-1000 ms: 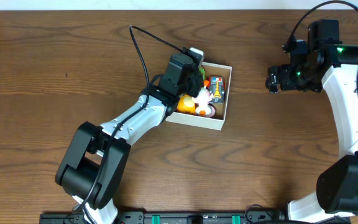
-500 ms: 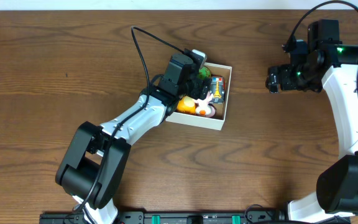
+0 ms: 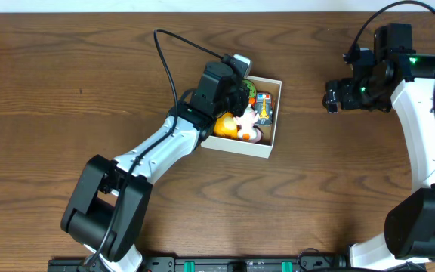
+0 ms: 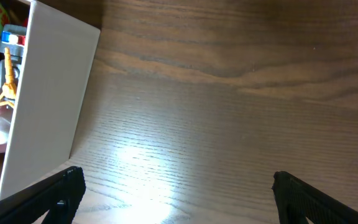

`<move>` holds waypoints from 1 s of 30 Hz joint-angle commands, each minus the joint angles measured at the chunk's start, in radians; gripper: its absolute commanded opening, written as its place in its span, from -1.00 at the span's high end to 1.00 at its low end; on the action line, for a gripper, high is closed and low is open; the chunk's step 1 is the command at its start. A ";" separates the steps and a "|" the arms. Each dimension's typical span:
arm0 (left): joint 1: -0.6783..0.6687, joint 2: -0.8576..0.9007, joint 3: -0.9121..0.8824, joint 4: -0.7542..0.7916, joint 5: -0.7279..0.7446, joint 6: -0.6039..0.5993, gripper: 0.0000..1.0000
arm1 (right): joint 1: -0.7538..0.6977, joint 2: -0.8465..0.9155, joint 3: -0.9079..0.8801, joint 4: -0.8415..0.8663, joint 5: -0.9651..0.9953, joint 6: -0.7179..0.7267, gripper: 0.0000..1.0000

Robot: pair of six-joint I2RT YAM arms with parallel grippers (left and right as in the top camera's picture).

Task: Pack container
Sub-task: 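Lower the green ball into the box's upper left corner, then open the left gripper and lift it away from the box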

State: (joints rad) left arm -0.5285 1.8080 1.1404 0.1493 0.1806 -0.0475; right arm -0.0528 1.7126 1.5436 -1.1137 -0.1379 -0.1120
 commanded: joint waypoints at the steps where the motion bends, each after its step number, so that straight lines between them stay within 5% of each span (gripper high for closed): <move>1: -0.001 -0.018 0.003 0.003 0.002 0.006 0.88 | 0.000 -0.022 0.013 -0.001 0.000 0.014 -0.98; 30: -0.001 0.118 -0.004 0.018 -0.062 0.006 0.88 | 0.000 -0.022 0.013 -0.001 0.000 0.014 -0.98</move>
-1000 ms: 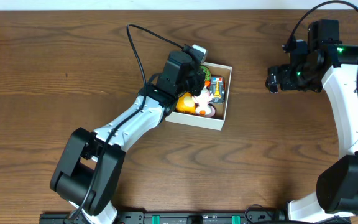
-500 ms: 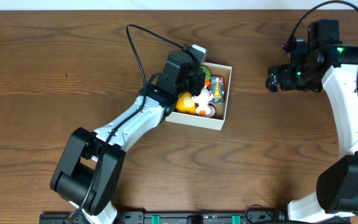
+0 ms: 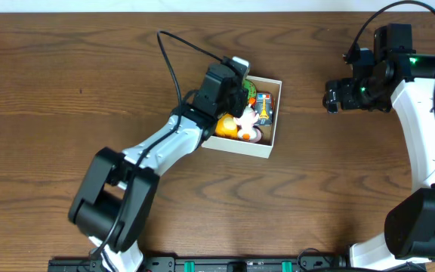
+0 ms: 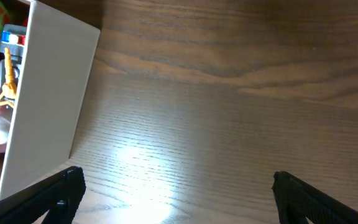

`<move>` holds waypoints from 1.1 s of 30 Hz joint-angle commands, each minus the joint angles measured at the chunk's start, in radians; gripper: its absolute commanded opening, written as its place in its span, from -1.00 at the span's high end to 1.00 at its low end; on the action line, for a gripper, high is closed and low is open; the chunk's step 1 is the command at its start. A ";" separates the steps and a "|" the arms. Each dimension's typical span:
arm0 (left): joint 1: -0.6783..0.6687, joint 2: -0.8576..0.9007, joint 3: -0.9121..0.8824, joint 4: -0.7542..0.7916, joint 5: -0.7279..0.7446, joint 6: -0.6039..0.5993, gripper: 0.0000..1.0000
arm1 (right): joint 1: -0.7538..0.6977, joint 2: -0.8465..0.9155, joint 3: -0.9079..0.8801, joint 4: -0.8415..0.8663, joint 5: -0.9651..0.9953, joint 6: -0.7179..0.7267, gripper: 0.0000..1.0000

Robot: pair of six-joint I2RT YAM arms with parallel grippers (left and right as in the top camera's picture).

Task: Pack container
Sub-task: 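Open the left gripper and lift it away from the box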

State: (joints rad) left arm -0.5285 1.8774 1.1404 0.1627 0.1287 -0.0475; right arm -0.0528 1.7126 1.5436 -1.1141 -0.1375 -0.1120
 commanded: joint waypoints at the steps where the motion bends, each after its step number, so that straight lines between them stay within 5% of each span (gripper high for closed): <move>1: -0.001 0.062 -0.004 0.005 -0.010 0.006 0.88 | 0.000 -0.022 0.013 -0.001 0.000 0.014 -0.98; 9: -0.002 0.049 -0.004 0.027 -0.009 0.005 0.88 | 0.000 -0.022 0.013 -0.001 0.000 0.014 -0.99; 21: 0.006 -0.300 -0.004 0.017 -0.029 0.002 0.88 | 0.000 -0.022 0.013 -0.001 0.000 0.014 -0.98; 30: 0.040 -0.494 -0.004 -0.207 -0.888 -0.001 0.66 | 0.000 -0.022 0.013 0.000 0.000 0.014 -0.98; 33: 0.088 -0.522 -0.004 -0.277 -0.960 0.006 0.09 | 0.000 -0.022 0.013 -0.001 0.000 0.014 -0.99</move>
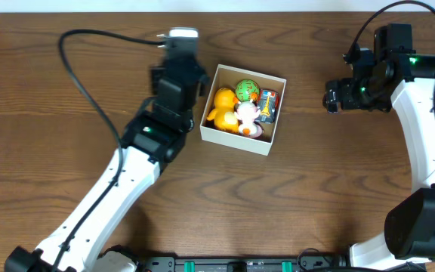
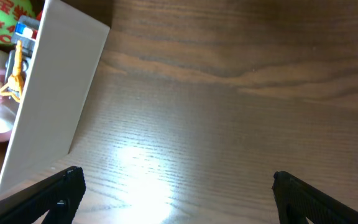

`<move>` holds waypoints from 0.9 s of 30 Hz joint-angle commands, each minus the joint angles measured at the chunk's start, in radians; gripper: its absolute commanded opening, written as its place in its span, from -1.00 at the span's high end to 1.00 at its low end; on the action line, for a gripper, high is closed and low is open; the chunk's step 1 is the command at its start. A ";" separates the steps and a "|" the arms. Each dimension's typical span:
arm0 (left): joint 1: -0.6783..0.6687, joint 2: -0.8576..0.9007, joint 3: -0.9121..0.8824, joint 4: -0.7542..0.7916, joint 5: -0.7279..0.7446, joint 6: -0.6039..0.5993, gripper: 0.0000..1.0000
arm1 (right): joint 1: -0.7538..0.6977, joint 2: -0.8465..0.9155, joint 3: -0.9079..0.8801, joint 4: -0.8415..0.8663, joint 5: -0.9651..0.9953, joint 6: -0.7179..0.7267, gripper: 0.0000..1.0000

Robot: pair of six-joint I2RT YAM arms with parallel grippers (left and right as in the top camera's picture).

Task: Pack container
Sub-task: 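Open the left gripper and lift it away from the box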

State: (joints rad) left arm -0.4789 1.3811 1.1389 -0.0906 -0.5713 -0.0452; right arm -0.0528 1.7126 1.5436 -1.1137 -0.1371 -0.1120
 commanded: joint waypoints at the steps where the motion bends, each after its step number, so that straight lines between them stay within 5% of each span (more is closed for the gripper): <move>1: 0.054 -0.033 -0.002 -0.045 -0.260 0.004 -0.04 | 0.000 -0.022 0.013 -0.001 -0.001 0.014 -0.99; 4: 0.092 -0.042 -0.002 -0.087 -0.260 0.004 -0.38 | 0.000 -0.022 0.013 -0.001 -0.001 0.014 -0.99; 7: 0.116 -0.042 -0.002 -0.109 -0.260 0.004 -0.97 | 0.000 -0.022 0.013 -0.001 -0.001 0.014 -0.98; 27: 0.127 -0.042 -0.002 -0.140 -0.260 0.004 -0.96 | 0.000 -0.022 0.013 -0.001 -0.001 0.014 -0.99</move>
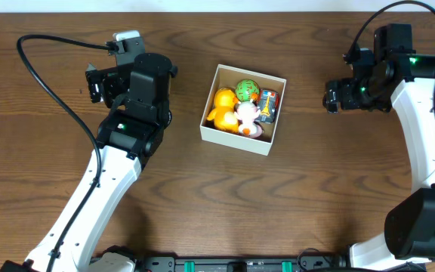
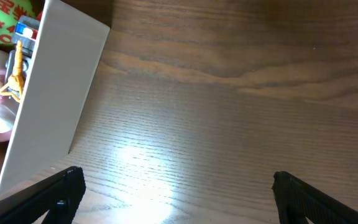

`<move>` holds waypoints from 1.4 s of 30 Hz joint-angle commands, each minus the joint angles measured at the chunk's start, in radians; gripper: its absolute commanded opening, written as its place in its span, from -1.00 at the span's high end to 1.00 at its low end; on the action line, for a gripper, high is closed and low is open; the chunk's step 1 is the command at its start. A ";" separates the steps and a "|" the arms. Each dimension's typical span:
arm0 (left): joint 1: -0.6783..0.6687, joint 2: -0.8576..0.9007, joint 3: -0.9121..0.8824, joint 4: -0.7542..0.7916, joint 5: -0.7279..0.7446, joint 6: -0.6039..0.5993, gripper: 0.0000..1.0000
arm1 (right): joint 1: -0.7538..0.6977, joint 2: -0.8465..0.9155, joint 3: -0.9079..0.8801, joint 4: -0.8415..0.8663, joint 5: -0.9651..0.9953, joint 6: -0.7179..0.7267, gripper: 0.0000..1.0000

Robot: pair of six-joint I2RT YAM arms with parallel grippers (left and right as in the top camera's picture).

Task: Pack container

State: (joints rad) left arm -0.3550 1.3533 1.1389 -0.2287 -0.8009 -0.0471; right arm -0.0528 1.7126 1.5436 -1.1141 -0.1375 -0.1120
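A white open box (image 1: 272, 140) stands mid-table. Inside lie a yellow duck (image 1: 221, 106), a green ball (image 1: 246, 91), a small colourful can (image 1: 266, 104) and a white and pink toy (image 1: 246, 119). My left gripper (image 1: 97, 83) is well left of the box, over bare wood, open and holding nothing. My right gripper (image 1: 331, 98) hovers right of the box, jaws wide open and empty. The right wrist view shows the same gripper (image 2: 176, 196) with its fingers (image 2: 61, 193) far apart, and the box wall (image 2: 55, 93) at left.
The dark wooden table (image 1: 316, 196) stretches on all sides of the box. A black cable (image 1: 44, 68) loops from the left arm over the table's left part. The right arm's white link (image 1: 421, 128) runs down the right edge.
My left gripper has moved from just beside the box's upper left corner to a spot farther left and a little lower. The box, its contents and the right arm are unchanged.
My left gripper was down in the box over the toys at the first two moments. By 0.9 s ago it was out of the box at its left side, and the box had shifted slightly in the right wrist view. Now it is farther left.
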 commanded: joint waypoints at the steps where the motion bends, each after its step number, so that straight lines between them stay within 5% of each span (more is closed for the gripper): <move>1: 0.003 -0.014 -0.003 -0.002 -0.030 0.006 -0.96 | 0.000 -0.022 0.013 -0.001 0.000 0.014 -0.99; 18: 0.003 -0.014 -0.002 -0.002 -0.030 0.006 -0.96 | 0.004 -0.106 0.012 -0.001 0.000 0.014 -0.99; 42: 0.003 -0.014 -0.002 -0.003 -0.030 0.006 -0.96 | 0.140 -1.036 0.012 0.000 0.000 0.014 -0.99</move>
State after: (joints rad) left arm -0.3550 1.3533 1.1389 -0.2295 -0.8120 -0.0471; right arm 0.0769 0.7372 1.5490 -1.1110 -0.1387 -0.1120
